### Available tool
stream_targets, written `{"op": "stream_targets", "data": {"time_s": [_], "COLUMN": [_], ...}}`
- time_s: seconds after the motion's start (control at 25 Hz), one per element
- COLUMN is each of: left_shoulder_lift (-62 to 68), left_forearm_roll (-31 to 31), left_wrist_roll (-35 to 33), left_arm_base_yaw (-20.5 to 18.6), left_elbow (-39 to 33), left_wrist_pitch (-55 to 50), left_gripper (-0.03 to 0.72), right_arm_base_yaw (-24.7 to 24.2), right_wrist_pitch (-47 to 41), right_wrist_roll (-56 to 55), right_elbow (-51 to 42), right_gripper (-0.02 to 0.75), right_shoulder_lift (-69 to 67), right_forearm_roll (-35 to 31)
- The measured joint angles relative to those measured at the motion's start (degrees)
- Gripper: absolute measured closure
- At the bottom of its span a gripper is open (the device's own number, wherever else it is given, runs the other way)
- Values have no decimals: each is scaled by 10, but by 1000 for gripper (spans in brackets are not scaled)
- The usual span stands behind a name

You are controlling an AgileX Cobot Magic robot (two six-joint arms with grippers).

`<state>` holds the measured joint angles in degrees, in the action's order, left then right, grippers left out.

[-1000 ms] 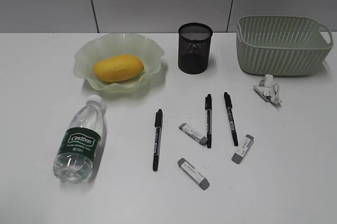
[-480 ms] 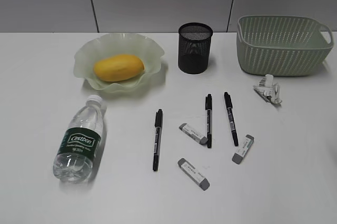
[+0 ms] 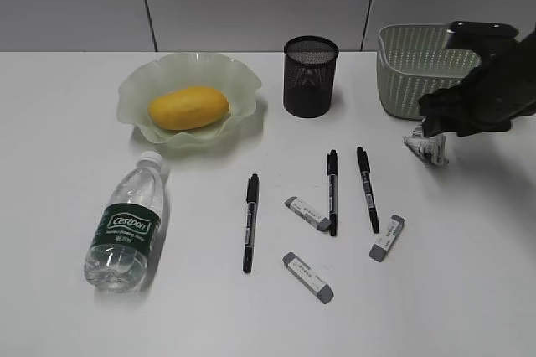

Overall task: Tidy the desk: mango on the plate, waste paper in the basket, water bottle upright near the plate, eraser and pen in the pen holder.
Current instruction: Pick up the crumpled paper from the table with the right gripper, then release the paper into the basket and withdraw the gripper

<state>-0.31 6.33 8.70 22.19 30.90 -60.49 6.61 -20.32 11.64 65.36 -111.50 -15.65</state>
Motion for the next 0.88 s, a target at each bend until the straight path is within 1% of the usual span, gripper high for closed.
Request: {"op": "stream_targets", "data": {"time_s": [0.08,0.12,0.16,0.2,0.24,0.28,0.36,0.4,0.56,0.72,0.88], "left_shoulder_lift": [0,1,2,3,4,5,5,5,6,6,6], "left_forearm_roll": [0,0,1,1,1,1,1,1,1,1,1], "left_wrist_roll": [0,0,0,1,1,1,1,1,2,2,2], "left_arm_base_yaw": [0,0,0,0,0,0,0,0,0,0,0], "left_elbow": [0,0,0,0,0,0,0,0,0,0,0], "left_wrist_pitch": [0,0,0,0,0,0,0,0,0,0,0], "left_gripper": [198,200,200,200,200,200,200,200,200,202,202], "right_arm_base_yaw": [13,16,18,17,17,17,18,20,29,30,30], "right_wrist_pitch": [4,3,2,1,-3,-7,-19,-29,-48,-46,8], "right_wrist_roll": [-4,-13,-27,-50,-65,-76,-88,-91,-94,-95,-95], "right_elbow": [31,41,51,56,58,58,56,50,20,2,-13], "right_gripper": [295,309,342,411,535,617,705,726,725,725,725], "right_shoulder_lift": [-45,-58,-69,-74,-75,-75,-63,-50,31,99,155], "right_forearm_roll": [-1,0,5,16,30,41,60,67,86,103,113]}}
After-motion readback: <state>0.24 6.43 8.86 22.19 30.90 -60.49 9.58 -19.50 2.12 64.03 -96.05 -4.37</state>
